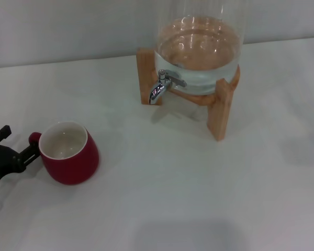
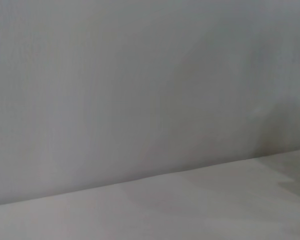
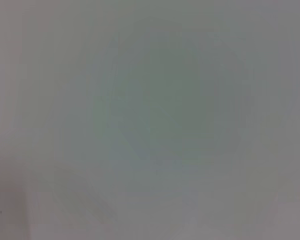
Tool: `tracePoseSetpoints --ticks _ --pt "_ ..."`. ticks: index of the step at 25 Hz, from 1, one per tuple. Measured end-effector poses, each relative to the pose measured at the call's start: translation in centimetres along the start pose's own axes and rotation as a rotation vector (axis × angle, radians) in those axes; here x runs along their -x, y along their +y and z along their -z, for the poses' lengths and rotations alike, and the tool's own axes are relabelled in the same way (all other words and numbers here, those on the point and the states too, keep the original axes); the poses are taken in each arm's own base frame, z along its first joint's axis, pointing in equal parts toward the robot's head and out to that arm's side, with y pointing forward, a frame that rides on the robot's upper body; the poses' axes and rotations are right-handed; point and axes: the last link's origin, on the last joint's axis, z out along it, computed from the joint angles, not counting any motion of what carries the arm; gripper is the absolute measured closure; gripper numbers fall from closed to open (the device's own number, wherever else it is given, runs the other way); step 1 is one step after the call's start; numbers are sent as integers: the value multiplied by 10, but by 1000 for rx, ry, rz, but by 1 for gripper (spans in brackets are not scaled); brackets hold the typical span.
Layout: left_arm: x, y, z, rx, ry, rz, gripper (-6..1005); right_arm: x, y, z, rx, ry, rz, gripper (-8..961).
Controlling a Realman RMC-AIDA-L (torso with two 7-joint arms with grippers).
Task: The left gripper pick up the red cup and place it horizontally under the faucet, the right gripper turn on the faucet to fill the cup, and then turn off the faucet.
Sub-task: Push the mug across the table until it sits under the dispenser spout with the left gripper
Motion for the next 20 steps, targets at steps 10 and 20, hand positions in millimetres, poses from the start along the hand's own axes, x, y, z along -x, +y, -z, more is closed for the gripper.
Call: tracePoseSetpoints --ticks 10,20 --pt "1 5 0 29 -5 -16 287 1 0 -2 2 -4 2 232" --pt "0 7 -1 48 -9 -34 640 2 1 -3 4 -6 3 231"
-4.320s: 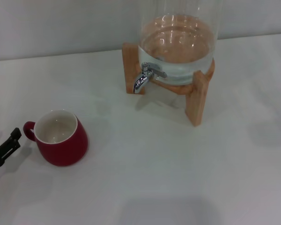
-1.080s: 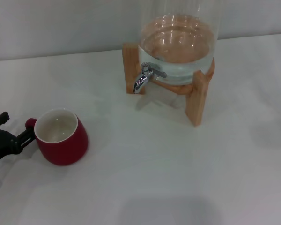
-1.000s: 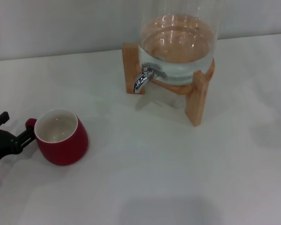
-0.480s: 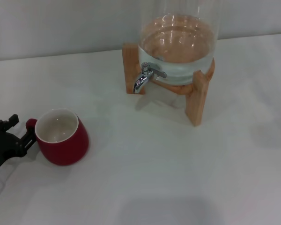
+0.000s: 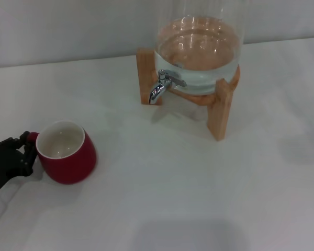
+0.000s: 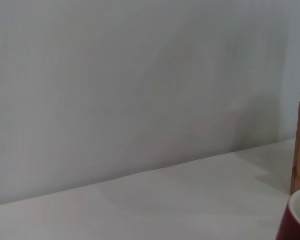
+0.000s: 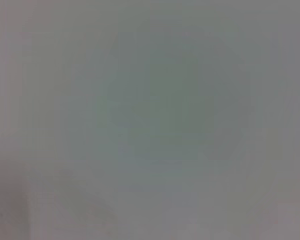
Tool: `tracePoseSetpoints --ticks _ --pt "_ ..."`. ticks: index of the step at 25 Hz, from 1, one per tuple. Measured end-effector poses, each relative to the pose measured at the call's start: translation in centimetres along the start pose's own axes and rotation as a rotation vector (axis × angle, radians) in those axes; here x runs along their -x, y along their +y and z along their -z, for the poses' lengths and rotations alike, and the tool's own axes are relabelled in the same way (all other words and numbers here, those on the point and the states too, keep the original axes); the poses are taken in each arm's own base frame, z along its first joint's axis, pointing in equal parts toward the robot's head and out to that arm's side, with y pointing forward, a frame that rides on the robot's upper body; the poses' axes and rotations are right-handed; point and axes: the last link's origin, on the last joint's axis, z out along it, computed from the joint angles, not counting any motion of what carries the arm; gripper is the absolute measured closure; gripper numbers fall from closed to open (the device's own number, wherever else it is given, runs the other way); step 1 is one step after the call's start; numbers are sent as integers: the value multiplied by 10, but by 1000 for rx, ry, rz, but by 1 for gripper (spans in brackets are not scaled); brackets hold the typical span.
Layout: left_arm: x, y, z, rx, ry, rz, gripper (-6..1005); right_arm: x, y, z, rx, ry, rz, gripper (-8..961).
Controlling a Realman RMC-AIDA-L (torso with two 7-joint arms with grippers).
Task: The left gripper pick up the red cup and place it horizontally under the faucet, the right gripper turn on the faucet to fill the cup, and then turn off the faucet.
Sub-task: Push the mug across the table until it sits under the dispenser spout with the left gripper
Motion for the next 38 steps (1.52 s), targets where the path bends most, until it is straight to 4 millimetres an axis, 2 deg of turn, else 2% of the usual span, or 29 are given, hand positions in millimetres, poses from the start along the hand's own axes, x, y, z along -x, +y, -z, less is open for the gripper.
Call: tracePoseSetpoints --ticks 5,9,18,29,38 --pt "0 0 0 0 0 -1 807 0 0 0 0 0 0 231" --pt "0 0 0 1 1 -1 869 0 0 0 0 0 0 231" --pt "-10 3 -3 26 46 -3 869 -1 0 0 -1 1 -1 231" --pt "-30 8 -26 82 76 -7 870 -3 1 3 -3 5 -7 231" --pt "-39 14 -47 134 11 27 870 -3 2 2 4 2 -7 231"
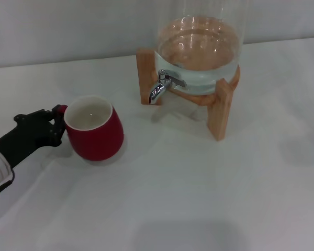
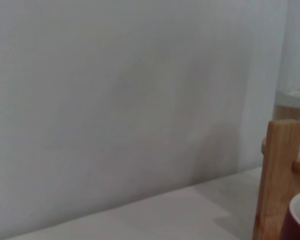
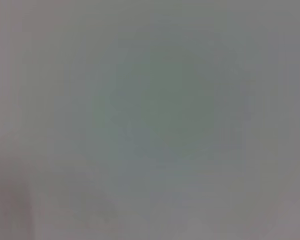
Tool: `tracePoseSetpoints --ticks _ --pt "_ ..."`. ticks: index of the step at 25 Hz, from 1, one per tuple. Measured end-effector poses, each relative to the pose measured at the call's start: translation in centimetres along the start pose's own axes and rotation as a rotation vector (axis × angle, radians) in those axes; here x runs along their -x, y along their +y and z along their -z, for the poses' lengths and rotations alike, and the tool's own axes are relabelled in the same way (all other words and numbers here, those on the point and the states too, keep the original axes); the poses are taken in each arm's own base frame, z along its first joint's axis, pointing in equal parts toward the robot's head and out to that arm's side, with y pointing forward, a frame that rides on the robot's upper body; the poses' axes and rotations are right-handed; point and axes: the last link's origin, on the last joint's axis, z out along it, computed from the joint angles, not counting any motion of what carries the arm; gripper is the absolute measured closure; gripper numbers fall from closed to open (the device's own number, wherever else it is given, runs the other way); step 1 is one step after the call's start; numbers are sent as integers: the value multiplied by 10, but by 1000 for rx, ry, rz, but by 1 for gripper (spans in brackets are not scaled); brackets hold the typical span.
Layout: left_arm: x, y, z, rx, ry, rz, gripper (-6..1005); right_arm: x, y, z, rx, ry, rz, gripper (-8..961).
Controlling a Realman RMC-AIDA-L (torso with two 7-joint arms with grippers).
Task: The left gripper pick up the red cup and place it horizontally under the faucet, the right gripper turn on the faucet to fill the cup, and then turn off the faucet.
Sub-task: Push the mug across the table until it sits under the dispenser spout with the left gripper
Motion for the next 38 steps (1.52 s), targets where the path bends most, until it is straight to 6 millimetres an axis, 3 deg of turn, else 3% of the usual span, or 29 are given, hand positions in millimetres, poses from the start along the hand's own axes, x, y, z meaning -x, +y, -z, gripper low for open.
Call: tracePoseSetpoints --ticks 10,38 --pt "-8 4 -20 38 -64 1 869 3 2 0 13 -19 -4 231" --pt "-19 24 -52 132 -155 -109 869 4 9 -4 43 -32 -14 232"
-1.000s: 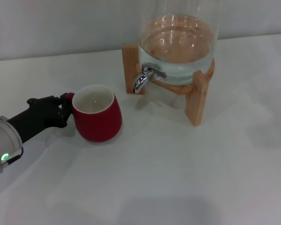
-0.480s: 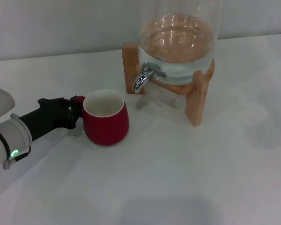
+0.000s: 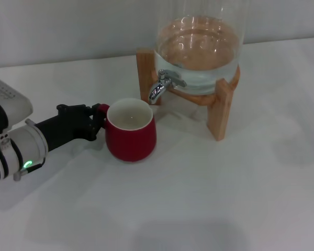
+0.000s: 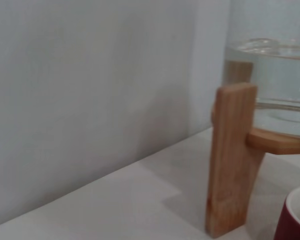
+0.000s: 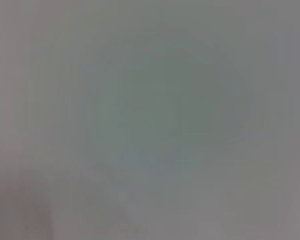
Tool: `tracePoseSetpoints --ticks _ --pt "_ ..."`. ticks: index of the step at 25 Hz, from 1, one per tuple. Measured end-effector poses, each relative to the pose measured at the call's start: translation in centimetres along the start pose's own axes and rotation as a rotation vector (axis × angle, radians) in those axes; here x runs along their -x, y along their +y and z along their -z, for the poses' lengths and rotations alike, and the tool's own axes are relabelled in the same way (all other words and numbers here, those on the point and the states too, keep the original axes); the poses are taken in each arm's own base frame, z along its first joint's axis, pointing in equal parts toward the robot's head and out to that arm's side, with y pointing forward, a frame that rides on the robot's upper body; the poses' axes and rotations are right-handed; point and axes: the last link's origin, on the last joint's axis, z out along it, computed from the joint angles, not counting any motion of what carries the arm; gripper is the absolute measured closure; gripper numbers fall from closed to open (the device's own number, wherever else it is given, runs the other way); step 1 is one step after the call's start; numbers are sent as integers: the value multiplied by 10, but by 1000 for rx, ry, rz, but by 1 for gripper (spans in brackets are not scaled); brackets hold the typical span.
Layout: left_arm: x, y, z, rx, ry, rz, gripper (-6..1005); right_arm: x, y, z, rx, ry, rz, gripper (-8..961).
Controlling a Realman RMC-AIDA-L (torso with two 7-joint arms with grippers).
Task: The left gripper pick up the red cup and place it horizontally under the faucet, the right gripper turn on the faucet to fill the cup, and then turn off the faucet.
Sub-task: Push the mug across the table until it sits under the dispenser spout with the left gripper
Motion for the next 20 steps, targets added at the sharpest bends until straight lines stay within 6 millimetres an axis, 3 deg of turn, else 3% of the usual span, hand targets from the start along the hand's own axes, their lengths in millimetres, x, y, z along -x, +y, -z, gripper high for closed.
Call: tracePoseSetpoints --ticks 20 --pt "-16 9 -18 45 -16 -53 869 0 0 0 1 -1 0 231"
